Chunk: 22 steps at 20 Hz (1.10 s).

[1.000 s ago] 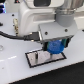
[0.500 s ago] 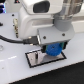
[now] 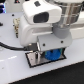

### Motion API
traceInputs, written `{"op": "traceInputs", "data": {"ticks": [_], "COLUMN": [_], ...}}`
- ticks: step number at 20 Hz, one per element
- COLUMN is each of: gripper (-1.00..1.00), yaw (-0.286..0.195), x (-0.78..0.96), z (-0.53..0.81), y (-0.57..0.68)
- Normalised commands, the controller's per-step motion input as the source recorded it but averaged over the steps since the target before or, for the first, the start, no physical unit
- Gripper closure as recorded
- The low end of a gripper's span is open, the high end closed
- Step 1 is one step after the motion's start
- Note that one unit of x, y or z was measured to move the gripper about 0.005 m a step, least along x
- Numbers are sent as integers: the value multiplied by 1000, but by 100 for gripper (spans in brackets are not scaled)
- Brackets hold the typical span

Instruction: Insert the blue gear onto the right peg, followed by the red gear

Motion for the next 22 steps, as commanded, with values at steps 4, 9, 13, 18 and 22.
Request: {"op": "traceInputs", "data": {"ticks": [4, 9, 13, 18, 22], "gripper": [-100, -100, -100, -100, -100], "yaw": [0, 0, 0, 0, 0], "x": [-127, -273, -509, -626, -613], "z": [282, 338, 269, 85, -5], "y": [158, 131, 221, 263, 274]}}
